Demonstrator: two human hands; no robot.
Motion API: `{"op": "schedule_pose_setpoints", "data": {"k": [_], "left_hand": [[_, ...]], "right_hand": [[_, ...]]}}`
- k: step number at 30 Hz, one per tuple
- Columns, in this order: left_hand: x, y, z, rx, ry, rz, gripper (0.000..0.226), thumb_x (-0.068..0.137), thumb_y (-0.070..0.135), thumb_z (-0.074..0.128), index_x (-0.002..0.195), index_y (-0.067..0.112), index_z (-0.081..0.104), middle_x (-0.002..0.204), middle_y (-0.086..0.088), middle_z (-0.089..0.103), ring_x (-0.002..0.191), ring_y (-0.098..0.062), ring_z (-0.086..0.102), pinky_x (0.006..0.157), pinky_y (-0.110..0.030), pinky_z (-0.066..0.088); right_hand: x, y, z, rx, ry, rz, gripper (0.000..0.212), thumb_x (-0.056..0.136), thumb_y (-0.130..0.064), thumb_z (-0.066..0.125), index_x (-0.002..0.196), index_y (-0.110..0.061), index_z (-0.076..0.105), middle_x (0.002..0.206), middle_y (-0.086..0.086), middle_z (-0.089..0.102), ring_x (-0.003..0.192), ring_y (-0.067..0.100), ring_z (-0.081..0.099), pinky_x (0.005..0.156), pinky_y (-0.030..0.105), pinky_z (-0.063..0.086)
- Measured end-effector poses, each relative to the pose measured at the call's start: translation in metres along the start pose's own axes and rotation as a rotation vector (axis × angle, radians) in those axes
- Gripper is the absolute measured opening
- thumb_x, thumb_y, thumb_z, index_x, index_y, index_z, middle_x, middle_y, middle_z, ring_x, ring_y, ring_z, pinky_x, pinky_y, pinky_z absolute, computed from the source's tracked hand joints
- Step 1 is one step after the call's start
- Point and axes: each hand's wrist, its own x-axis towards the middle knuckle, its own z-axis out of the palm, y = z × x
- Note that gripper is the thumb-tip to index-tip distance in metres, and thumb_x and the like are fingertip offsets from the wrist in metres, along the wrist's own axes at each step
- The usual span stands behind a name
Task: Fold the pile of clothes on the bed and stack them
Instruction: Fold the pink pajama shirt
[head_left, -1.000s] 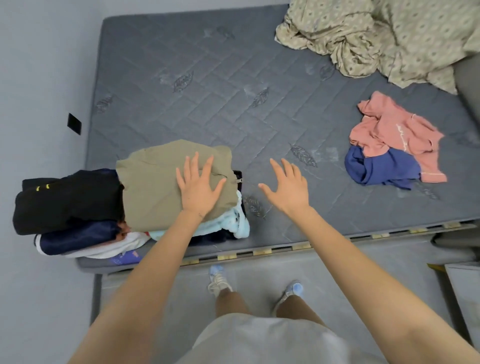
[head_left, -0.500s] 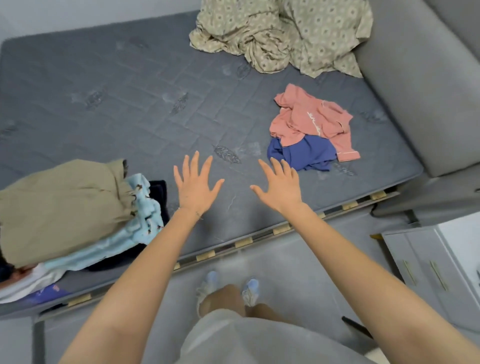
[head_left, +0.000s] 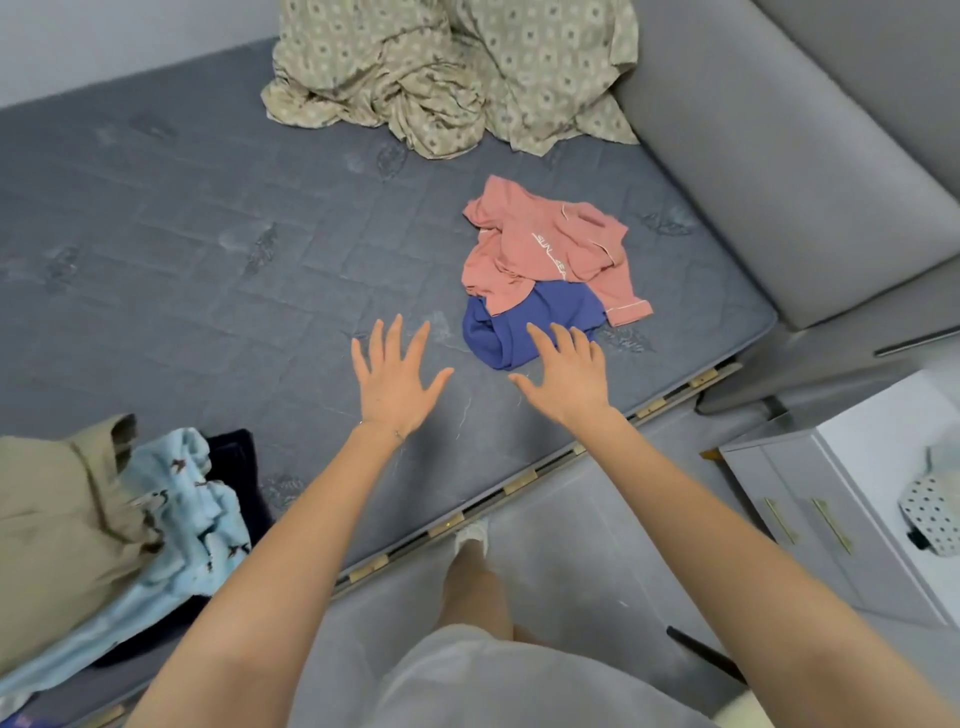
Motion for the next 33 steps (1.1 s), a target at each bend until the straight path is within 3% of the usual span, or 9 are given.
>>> {"op": "schedule_pose_setpoints", "data": {"k": [11, 18, 27, 33], "left_hand": [[0.131, 0.039, 0.017, -0.038, -0.1, 0.038, 0.069, 0.095, 0.058, 0.044, 0.154, 0.029, 0.023, 0.163, -0.009, 0.01, 0.15, -0.029, 0.0, 0.118, -0.053, -0.007], [0.202, 0.087, 0.036, -0.032, -0.143, 0.095, 0.067, 0.096, 0.051, 0.048, 0.154, 0.025, 0.026, 0.162, -0.011, 0.015, 0.15, -0.031, 0.004, 0.117, -0.055, -0.004], [0.328, 0.165, 0.101, -0.085, -0.222, 0.055, 0.067, 0.093, 0.046, 0.056, 0.151, 0.028, 0.03, 0.159, -0.01, 0.022, 0.147, -0.033, 0.013, 0.117, -0.055, 0.0], [0.412, 0.209, 0.157, -0.12, -0.301, 0.021, 0.065, 0.099, 0.045, 0.046, 0.155, 0.026, 0.019, 0.162, -0.006, 0.012, 0.149, -0.029, 0.004, 0.119, -0.05, -0.002]], "right_hand": [[0.102, 0.063, -0.022, 0.086, 0.005, 0.162, 0.076, 0.095, -0.058, 0.047, 0.157, -0.025, 0.015, 0.161, 0.01, 0.018, 0.149, 0.03, 0.012, 0.119, 0.047, 0.015], [0.156, 0.12, -0.026, 0.12, 0.016, 0.221, 0.076, 0.092, -0.056, 0.054, 0.153, -0.021, 0.027, 0.153, 0.01, 0.032, 0.141, 0.032, 0.027, 0.112, 0.047, 0.026], [0.276, 0.208, -0.015, 0.167, -0.058, 0.239, 0.078, 0.089, -0.054, 0.06, 0.15, -0.014, 0.031, 0.153, 0.013, 0.033, 0.142, 0.033, 0.027, 0.112, 0.049, 0.026], [0.364, 0.259, 0.015, 0.18, -0.119, 0.177, 0.074, 0.089, -0.052, 0.059, 0.15, -0.02, 0.031, 0.154, 0.012, 0.032, 0.142, 0.033, 0.027, 0.114, 0.046, 0.024]]}}
